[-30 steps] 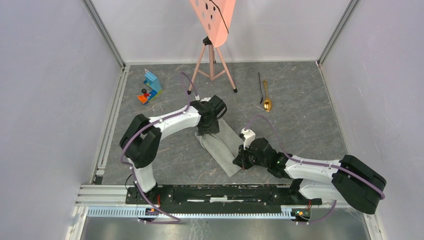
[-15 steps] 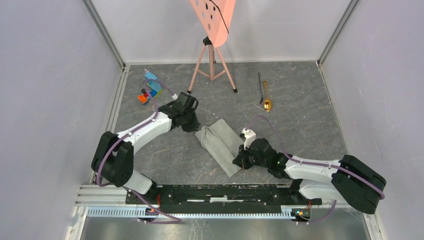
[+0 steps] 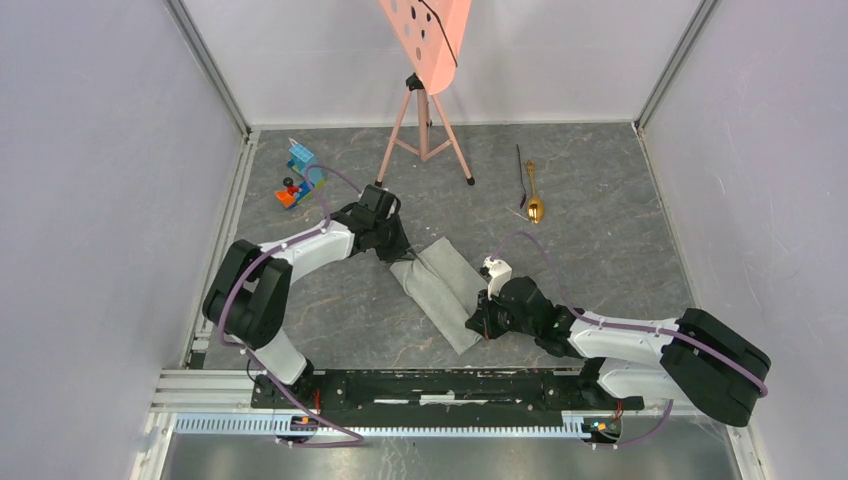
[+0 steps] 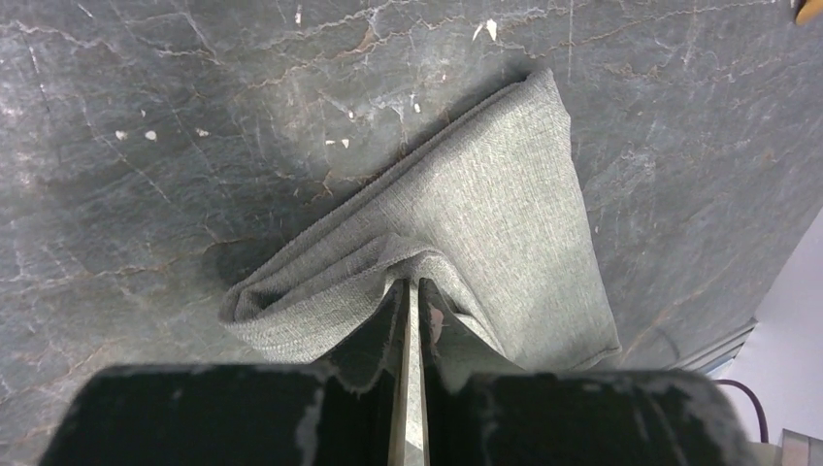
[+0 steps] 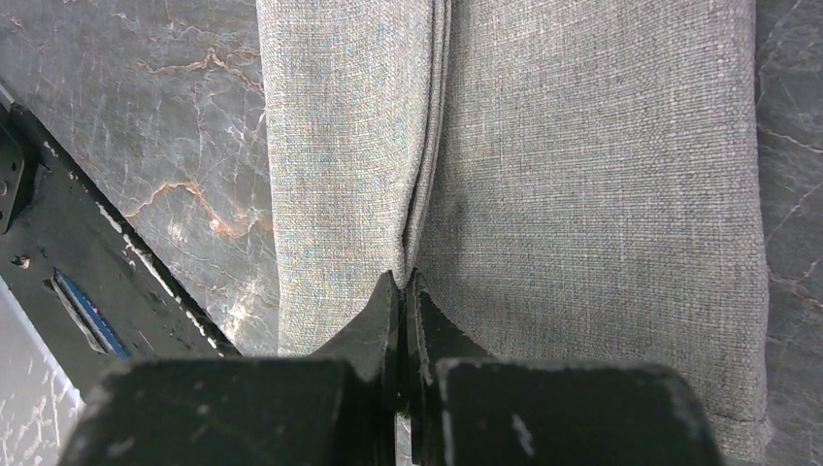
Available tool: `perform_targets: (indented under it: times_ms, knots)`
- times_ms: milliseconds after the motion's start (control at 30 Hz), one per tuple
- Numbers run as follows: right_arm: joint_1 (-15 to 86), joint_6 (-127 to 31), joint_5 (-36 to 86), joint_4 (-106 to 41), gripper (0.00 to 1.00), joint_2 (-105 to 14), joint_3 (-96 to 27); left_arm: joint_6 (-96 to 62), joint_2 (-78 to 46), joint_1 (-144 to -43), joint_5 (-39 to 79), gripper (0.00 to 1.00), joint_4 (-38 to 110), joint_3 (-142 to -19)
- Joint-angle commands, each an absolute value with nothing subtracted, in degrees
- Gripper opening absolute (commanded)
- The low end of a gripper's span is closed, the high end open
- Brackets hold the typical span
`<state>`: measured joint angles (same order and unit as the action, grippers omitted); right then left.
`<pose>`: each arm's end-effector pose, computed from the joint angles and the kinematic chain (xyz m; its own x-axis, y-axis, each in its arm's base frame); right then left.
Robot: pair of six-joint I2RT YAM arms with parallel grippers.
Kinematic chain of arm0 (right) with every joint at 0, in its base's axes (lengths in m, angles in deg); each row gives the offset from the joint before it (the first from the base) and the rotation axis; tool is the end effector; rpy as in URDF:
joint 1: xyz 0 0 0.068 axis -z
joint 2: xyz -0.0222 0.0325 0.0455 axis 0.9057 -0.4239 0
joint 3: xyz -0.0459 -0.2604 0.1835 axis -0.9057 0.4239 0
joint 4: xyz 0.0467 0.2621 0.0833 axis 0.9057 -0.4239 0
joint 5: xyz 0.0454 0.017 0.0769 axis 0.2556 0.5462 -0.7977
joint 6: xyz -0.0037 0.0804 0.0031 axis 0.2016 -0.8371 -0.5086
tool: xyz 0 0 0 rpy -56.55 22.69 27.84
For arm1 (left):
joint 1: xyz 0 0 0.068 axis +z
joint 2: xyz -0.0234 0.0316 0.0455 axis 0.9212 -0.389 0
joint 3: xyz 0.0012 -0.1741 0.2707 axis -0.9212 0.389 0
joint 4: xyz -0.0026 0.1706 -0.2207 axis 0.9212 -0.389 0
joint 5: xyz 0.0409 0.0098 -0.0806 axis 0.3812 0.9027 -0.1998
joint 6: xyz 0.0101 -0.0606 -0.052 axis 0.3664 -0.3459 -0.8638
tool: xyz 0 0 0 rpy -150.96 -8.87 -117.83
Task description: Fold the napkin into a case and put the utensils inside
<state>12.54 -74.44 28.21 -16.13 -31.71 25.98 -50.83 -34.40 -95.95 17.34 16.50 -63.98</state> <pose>0.1314 0.1791 0.1451 -0.7578 -0.0895 -0.6464 -0.4921 0.7288 0.4760 0.3147 -0.1884 0.1952 -0.9106 -0.2954 -0.2891 -0.1138 0.8515 -0.5119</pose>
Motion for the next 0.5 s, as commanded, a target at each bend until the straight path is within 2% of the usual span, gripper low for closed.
perform_targets:
  times_ms: [0, 300, 400, 467]
  knots:
    - [12.6, -74.8, 28.0, -14.5, 0.00, -32.1, 25.4, -50.4, -36.7, -96.0, 15.9, 0.12, 20.4, -64.8]
    - [12.6, -74.8, 27.6, -16.3, 0.02, -30.6, 25.8, -49.2, -40.6, -95.8, 16.7, 0.10, 22.0, -64.6]
    - [12.6, -71.8, 29.4, -20.9, 0.10, -29.5, 24.4, -48.8, -40.8, -95.7, 16.8, 0.09, 22.3, -63.9]
    - [12.6, -68.6, 32.1, -26.3, 0.23, -28.4, 21.4, -48.4, -40.7, -95.7, 16.9, 0.09, 22.2, -63.4]
